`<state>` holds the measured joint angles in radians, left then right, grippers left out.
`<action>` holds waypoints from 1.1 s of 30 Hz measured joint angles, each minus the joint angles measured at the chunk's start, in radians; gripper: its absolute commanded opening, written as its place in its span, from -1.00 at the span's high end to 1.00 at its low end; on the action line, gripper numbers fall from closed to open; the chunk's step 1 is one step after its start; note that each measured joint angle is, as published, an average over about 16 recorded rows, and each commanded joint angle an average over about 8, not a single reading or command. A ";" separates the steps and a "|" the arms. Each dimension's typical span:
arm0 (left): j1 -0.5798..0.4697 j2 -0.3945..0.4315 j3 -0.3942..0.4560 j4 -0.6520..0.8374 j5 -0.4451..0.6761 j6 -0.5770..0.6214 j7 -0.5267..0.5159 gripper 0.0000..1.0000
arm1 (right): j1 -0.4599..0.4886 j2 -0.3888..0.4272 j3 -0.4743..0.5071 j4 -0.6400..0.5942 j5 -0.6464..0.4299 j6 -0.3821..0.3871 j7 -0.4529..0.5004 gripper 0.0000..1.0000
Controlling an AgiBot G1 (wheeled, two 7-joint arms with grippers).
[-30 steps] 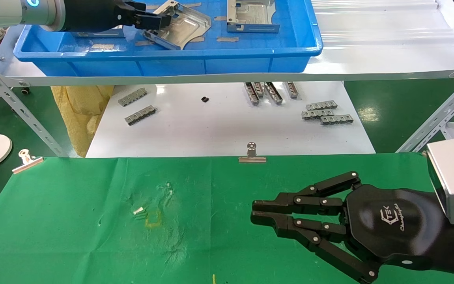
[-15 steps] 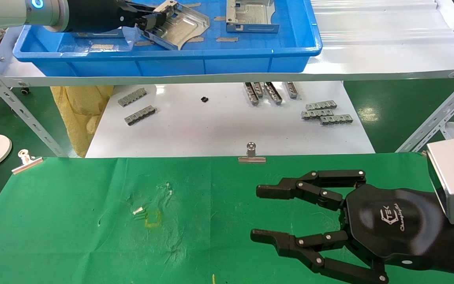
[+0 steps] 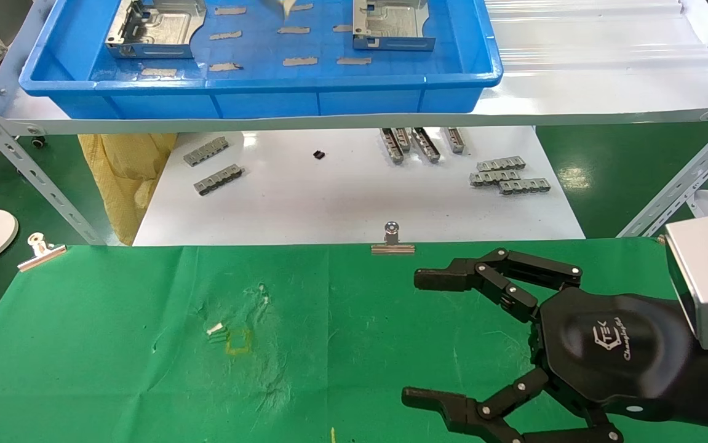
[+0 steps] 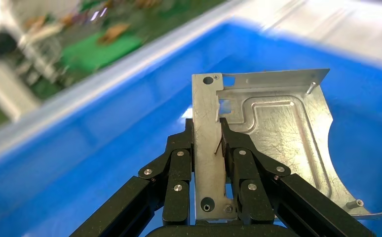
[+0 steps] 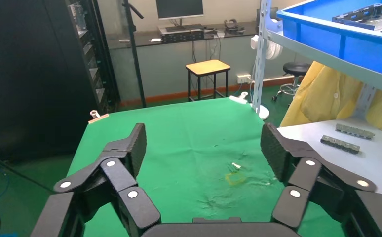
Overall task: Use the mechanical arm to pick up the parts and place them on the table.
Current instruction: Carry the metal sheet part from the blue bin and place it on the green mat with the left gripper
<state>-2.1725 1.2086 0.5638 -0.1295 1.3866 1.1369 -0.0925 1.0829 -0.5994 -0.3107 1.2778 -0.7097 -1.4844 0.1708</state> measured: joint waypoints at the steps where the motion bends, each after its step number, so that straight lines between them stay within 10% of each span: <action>1: 0.003 -0.013 -0.009 -0.009 -0.015 0.041 0.022 1.00 | 0.000 0.000 0.000 0.000 0.000 0.000 0.000 -1.00; 14: 0.161 -0.205 -0.031 -0.202 -0.188 0.444 0.329 1.00 | 0.000 0.000 -0.001 0.000 0.000 0.000 0.000 -1.00; 33: 0.462 -0.309 0.200 -0.268 -0.182 0.414 0.746 1.00 | 0.000 0.001 -0.001 0.000 0.001 0.001 -0.001 -1.00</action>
<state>-1.7110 0.8991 0.7639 -0.3979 1.2046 1.5504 0.6539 1.0832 -0.5988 -0.3120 1.2778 -0.7088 -1.4839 0.1702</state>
